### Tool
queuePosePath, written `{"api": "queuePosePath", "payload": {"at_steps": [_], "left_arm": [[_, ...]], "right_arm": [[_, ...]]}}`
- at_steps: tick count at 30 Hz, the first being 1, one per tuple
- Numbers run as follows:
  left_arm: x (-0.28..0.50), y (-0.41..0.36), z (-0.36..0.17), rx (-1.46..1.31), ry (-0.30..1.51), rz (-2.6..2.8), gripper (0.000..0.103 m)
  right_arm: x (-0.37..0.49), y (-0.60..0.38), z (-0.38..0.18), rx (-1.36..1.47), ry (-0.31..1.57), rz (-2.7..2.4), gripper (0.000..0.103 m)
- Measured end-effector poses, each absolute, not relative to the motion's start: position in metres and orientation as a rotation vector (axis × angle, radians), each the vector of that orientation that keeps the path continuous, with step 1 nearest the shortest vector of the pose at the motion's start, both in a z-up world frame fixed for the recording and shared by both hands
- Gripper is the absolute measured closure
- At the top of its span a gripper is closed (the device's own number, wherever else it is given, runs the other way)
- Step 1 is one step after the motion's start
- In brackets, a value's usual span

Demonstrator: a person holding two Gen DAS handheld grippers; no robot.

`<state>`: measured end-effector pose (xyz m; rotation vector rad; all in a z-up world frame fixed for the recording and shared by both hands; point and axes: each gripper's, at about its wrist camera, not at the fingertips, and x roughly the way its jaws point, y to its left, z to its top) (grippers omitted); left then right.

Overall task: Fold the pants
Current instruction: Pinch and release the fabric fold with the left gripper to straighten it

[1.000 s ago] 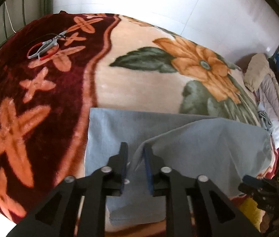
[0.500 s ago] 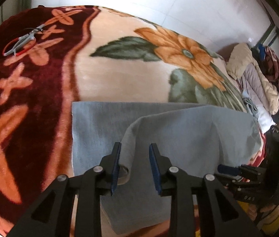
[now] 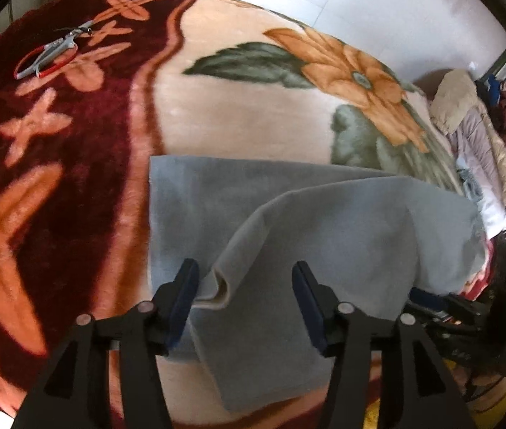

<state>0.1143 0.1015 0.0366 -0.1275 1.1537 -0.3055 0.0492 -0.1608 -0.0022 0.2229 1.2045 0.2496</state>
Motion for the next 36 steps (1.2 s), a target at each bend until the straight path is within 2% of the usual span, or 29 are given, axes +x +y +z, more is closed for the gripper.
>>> {"api": "queuePosePath", "payload": {"at_steps": [7, 8, 10, 11, 12, 15, 18, 22, 26, 34, 35, 36], "left_arm": [[0.120, 0.095, 0.036, -0.093, 1.140, -0.318, 0.046], [0.121, 0.094, 0.036, -0.087, 1.135, -0.307, 0.050], [0.121, 0.094, 0.038, -0.079, 1.117, -0.291, 0.066], [0.120, 0.094, 0.040, -0.079, 1.109, -0.289, 0.085], [0.118, 0.094, 0.042, -0.083, 1.099, -0.300, 0.093], [0.112, 0.093, 0.051, -0.067, 1.079, -0.294, 0.099], [0.108, 0.096, 0.067, -0.081, 1.052, -0.283, 0.100], [0.113, 0.104, 0.095, -0.142, 1.030, -0.266, 0.100], [0.132, 0.097, 0.110, -0.076, 1.023, -0.246, 0.100], [0.173, 0.089, 0.058, 0.061, 1.154, -0.176, 0.100], [0.173, 0.091, 0.051, 0.066, 1.175, -0.163, 0.099], [0.173, 0.095, 0.042, 0.068, 1.201, -0.141, 0.093]], "right_arm": [[0.050, -0.157, -0.002, 0.210, 1.197, 0.260, 0.044], [0.049, -0.157, -0.002, 0.210, 1.194, 0.262, 0.044], [0.049, -0.158, -0.002, 0.214, 1.192, 0.264, 0.044], [0.049, -0.158, -0.003, 0.217, 1.192, 0.264, 0.044], [0.049, -0.158, -0.002, 0.221, 1.191, 0.263, 0.044], [0.047, -0.161, 0.002, 0.248, 1.186, 0.259, 0.044], [0.041, -0.171, 0.015, 0.319, 1.139, 0.261, 0.058], [0.032, -0.172, 0.045, 0.304, 1.027, 0.272, 0.058], [0.035, -0.165, 0.044, 0.288, 1.044, 0.287, 0.058], [0.037, -0.151, 0.012, 0.227, 1.139, 0.304, 0.058], [0.037, -0.150, 0.010, 0.216, 1.141, 0.305, 0.058], [0.038, -0.149, 0.009, 0.208, 1.140, 0.305, 0.058]]}}
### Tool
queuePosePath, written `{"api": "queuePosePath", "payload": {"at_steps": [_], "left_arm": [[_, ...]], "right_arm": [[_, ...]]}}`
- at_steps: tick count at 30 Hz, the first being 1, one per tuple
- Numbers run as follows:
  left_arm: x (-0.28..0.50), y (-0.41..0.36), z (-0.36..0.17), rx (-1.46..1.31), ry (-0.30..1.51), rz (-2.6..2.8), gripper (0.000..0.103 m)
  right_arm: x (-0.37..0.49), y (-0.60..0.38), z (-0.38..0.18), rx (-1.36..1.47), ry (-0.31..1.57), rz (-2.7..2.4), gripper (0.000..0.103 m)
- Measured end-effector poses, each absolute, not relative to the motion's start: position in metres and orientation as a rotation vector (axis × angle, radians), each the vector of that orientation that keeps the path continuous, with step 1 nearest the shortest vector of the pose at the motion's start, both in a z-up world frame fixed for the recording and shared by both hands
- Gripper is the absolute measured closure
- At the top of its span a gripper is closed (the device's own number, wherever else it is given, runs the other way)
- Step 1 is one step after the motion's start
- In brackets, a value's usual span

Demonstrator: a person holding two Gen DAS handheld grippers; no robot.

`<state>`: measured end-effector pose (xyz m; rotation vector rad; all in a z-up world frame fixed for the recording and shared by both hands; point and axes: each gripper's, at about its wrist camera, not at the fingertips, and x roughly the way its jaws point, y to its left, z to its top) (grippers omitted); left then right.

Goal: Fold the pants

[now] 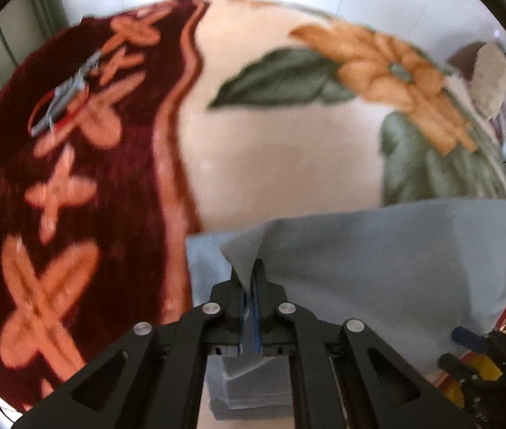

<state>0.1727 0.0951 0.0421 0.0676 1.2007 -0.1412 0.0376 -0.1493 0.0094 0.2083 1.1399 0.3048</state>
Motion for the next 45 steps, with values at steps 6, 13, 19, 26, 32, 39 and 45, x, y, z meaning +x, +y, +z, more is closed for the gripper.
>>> {"api": "queuePosePath", "payload": {"at_steps": [6, 13, 19, 26, 32, 39, 45], "left_arm": [[0.156, 0.130, 0.044, -0.030, 1.189, -0.089, 0.067], [0.115, 0.143, 0.072, -0.035, 1.163, -0.140, 0.067], [0.096, 0.126, 0.067, -0.048, 1.186, -0.247, 0.062], [0.094, 0.120, 0.043, -0.055, 1.254, -0.229, 0.060], [0.094, 0.118, 0.042, -0.049, 1.237, -0.214, 0.060], [0.089, 0.118, 0.044, -0.067, 1.209, -0.220, 0.061], [0.085, 0.113, 0.046, -0.014, 1.190, -0.179, 0.061]], "right_arm": [[0.034, -0.148, 0.015, 0.196, 1.127, 0.309, 0.058], [0.021, -0.149, 0.027, 0.200, 1.116, 0.297, 0.058], [0.010, -0.162, 0.040, 0.211, 1.099, 0.272, 0.058], [-0.007, -0.182, 0.036, 0.237, 1.113, 0.247, 0.058], [-0.019, -0.189, 0.020, 0.268, 1.149, 0.248, 0.058], [-0.022, -0.189, 0.015, 0.285, 1.150, 0.262, 0.058], [-0.023, -0.190, 0.011, 0.295, 1.158, 0.264, 0.058]]}}
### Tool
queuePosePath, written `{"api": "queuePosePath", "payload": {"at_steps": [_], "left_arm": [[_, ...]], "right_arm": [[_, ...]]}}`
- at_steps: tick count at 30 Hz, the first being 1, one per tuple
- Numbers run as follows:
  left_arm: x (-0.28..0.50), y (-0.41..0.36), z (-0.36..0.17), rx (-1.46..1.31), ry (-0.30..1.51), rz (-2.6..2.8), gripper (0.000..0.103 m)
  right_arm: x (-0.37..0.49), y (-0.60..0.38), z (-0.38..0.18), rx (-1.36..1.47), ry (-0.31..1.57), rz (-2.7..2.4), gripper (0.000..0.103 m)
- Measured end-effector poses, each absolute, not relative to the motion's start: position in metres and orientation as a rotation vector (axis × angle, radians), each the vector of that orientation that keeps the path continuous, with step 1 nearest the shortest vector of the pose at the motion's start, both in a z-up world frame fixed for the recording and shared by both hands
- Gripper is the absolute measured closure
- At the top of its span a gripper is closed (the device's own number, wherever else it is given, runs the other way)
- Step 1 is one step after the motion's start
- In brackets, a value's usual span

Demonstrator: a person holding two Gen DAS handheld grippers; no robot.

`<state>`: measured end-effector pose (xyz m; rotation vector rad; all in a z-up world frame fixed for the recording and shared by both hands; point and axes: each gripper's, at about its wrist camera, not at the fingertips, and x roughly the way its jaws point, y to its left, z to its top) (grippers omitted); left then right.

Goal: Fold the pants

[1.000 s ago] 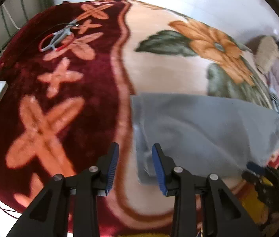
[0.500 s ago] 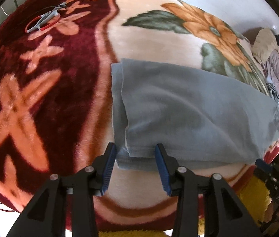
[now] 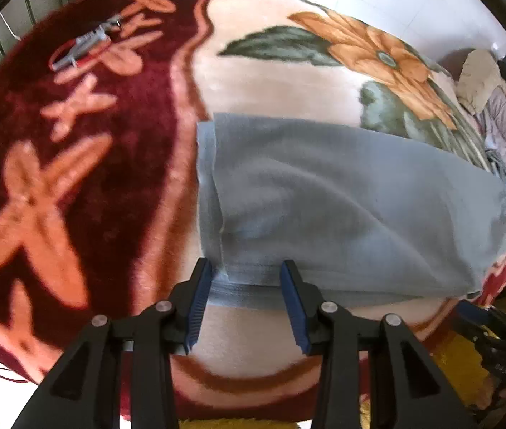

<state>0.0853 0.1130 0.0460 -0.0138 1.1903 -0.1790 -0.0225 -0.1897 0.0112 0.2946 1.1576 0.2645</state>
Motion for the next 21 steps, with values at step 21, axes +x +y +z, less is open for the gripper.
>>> {"api": "queuePosePath", "payload": {"at_steps": [21], "left_arm": [[0.091, 0.102, 0.036, 0.040, 1.204, -0.196, 0.076]], "right_arm": [[-0.021, -0.197, 0.006, 0.325, 1.160, 0.260, 0.058]]}}
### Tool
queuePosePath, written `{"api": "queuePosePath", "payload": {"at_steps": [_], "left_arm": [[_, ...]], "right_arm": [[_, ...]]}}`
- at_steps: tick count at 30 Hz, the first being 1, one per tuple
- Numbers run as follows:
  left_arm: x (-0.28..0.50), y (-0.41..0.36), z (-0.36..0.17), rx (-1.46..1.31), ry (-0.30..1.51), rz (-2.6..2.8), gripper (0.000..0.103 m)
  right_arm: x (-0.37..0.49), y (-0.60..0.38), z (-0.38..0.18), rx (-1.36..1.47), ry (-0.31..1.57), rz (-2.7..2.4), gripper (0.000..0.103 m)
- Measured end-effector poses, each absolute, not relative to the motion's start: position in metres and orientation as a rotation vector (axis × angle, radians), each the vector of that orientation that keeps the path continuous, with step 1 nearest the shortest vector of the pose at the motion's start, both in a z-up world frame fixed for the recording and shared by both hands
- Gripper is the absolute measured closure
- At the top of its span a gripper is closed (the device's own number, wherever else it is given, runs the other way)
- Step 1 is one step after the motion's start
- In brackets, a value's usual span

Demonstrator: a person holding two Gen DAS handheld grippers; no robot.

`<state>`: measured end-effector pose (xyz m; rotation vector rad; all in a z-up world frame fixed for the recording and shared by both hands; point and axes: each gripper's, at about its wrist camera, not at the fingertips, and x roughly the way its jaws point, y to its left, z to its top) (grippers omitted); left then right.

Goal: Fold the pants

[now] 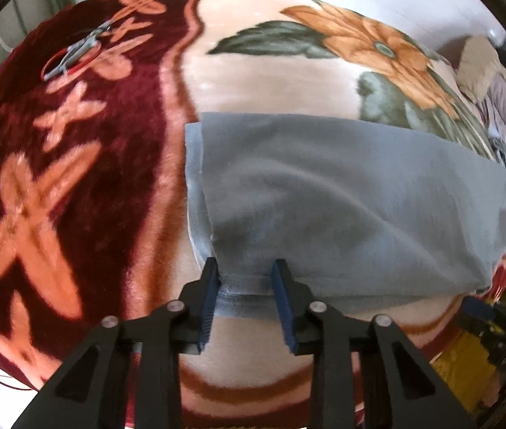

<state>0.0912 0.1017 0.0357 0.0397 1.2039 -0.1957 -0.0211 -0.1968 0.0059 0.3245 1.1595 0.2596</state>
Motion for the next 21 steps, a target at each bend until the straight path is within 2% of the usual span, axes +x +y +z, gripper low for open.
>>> {"api": "queuePosePath", "payload": {"at_steps": [5, 11, 18, 21], "left_arm": [[0.089, 0.106, 0.038, 0.004, 1.188, -0.207, 0.094], [0.075, 0.115, 0.055, -0.051, 1.164, -0.208, 0.095], [0.074, 0.152, 0.035, -0.035, 1.214, 0.019, 0.095], [0.071, 0.165, 0.038, -0.114, 1.227, 0.005, 0.095]], "right_arm": [[-0.023, -0.198, 0.011, 0.321, 1.142, 0.264, 0.058], [-0.025, -0.203, 0.018, 0.328, 1.121, 0.259, 0.058], [-0.025, -0.215, 0.020, 0.325, 1.114, 0.226, 0.058], [-0.025, -0.224, 0.023, 0.312, 1.102, 0.194, 0.058]]}}
